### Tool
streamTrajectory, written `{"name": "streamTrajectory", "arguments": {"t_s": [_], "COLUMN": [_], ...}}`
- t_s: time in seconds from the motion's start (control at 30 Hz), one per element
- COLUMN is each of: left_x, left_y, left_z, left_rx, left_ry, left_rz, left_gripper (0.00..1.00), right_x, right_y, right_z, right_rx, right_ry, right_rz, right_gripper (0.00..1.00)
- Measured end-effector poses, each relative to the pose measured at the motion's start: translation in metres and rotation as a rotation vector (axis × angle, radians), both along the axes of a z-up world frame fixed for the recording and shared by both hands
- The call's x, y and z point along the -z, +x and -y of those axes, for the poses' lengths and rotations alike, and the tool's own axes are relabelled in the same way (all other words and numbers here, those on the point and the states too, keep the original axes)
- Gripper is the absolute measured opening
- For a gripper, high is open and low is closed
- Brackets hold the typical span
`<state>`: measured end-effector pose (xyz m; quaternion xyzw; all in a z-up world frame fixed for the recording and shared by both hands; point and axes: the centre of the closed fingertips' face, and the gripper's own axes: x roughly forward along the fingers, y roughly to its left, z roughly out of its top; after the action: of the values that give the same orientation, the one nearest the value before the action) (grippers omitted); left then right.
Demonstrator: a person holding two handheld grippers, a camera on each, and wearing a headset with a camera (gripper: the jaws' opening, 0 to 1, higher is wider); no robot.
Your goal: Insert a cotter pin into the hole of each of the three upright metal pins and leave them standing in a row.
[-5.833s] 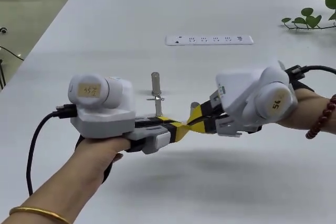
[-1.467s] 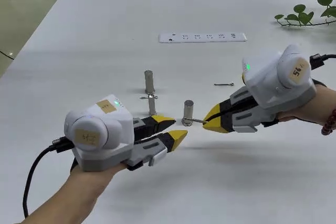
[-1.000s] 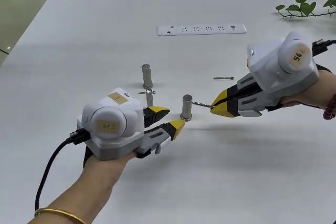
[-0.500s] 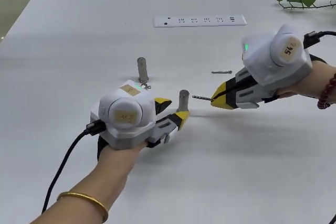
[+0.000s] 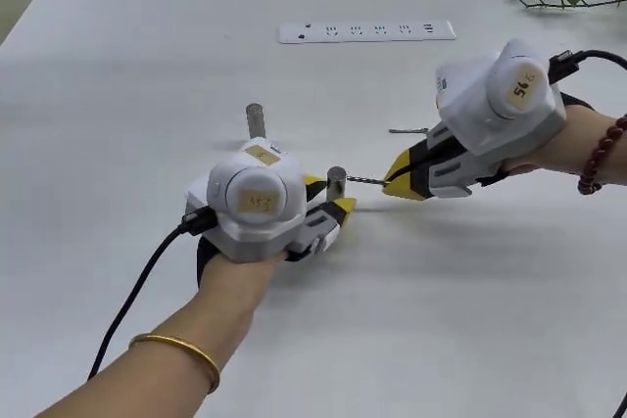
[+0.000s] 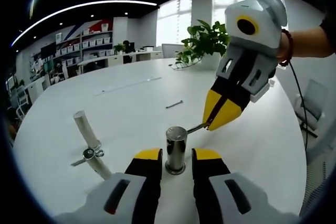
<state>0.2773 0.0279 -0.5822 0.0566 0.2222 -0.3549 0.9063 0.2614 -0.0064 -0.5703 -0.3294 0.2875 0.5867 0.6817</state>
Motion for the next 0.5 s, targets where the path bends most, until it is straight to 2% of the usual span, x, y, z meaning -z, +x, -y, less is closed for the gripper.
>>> {"name": "streamTrajectory", "arguments": {"t_s": [0.5], "left_x": [0.0065], "left_y": [0.0020], "left_z": [0.0017], "left_rx": [0.002], "left_ry": [0.019], "left_rz": [-0.010], "left_gripper": [0.12], "right_x": [-0.0037], "right_y": [0.0014], "right_z": [-0.0071], "right_rx": [-0.044], "right_ry": [-0.003], "right_rz": [0.008], "right_gripper": [0.00]}}
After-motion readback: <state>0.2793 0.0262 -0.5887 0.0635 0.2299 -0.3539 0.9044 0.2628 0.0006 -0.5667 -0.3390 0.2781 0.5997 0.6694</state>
